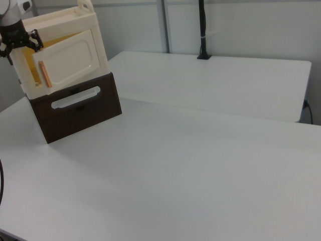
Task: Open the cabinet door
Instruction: 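Pull the door handle outward, swinging the door open on its hinge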
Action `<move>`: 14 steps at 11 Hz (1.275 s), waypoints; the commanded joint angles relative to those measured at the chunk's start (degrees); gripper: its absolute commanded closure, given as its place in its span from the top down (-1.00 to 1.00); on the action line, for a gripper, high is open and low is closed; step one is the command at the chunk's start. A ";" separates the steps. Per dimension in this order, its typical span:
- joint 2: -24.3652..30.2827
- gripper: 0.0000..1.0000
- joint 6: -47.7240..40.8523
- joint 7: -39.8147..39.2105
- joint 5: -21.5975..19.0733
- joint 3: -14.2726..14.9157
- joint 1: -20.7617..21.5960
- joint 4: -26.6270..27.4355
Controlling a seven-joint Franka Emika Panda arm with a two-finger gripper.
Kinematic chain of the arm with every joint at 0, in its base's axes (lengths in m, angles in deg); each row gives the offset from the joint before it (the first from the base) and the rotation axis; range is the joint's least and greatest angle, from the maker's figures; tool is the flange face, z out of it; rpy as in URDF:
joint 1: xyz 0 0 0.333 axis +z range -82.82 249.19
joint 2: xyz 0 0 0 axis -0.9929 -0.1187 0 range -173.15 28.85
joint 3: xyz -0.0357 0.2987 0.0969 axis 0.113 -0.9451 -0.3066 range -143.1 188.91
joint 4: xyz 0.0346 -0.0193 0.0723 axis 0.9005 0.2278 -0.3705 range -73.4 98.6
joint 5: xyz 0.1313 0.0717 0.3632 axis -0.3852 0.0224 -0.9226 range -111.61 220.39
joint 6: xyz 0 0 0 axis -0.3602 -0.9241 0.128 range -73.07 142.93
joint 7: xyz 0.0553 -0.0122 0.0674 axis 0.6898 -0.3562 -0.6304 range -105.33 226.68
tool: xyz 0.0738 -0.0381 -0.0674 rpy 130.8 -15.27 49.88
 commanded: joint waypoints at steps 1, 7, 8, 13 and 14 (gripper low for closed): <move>1.88 0.90 -0.50 2.26 0.78 2.61 -2.99 1.65; 3.29 1.00 -10.87 3.77 6.76 6.84 -8.72 1.92; 3.29 1.00 -10.97 4.55 6.76 6.84 -8.81 2.79; 2.85 1.00 -10.35 10.27 7.11 6.84 -9.33 3.15; 2.50 1.00 -9.57 10.36 7.02 6.76 -9.25 3.24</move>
